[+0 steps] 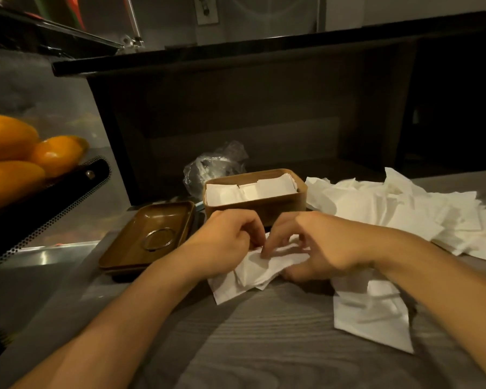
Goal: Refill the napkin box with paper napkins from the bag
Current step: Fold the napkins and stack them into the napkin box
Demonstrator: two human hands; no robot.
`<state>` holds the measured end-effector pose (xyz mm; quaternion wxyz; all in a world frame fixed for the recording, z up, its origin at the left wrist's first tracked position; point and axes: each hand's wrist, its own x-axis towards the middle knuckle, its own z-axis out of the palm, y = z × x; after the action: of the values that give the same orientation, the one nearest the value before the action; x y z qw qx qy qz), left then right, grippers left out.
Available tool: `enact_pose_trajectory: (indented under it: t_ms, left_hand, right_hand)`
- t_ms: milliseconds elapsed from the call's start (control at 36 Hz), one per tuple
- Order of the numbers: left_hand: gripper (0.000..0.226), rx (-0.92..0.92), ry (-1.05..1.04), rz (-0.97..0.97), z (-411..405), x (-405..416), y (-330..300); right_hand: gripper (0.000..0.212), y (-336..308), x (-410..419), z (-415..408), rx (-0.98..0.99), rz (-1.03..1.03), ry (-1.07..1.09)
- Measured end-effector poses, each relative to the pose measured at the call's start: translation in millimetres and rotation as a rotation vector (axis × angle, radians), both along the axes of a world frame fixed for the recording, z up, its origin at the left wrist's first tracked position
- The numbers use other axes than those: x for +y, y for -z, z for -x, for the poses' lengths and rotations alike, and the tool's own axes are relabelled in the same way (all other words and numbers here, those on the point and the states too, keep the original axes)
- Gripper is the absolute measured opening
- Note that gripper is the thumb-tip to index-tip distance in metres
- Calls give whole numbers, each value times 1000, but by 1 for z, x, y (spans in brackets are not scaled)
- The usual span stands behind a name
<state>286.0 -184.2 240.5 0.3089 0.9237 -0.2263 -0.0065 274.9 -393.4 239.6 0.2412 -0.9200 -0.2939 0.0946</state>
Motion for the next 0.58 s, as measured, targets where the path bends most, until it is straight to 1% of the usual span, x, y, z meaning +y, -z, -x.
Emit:
enact_pose_trajectory:
  t_ms: [167, 278, 361, 444, 500, 528, 556, 583]
  left_hand:
    - [43, 38, -17, 68, -4, 4, 2]
    - [41, 51, -19, 83, -3, 4, 2]
    - [37, 50, 13, 59, -1, 4, -1]
    - [31, 46, 51, 108, 0, 5, -4]
    - [24, 37, 47, 162, 0, 7, -4]
    - [30, 75, 48, 259, 2, 6, -6]
    - [50, 158, 38, 410, 4, 6, -9]
    - [68, 266, 40, 554, 5, 6, -10]
  right_hand:
    - [25, 10, 7, -5, -148, -20, -13]
    - [22, 15, 6, -8, -171, -56, -2]
    - [17, 15, 9, -7, -152, -89, 17]
    - [17, 8, 8, -3, -99, -163, 76]
    - [9, 1, 6, -2, -44, -258, 145]
    - [5, -3, 4, -2, -9, -323, 182]
    - [4, -8, 2, -2, 40, -399, 221]
    - [8, -11, 1, -2, 105, -475, 260]
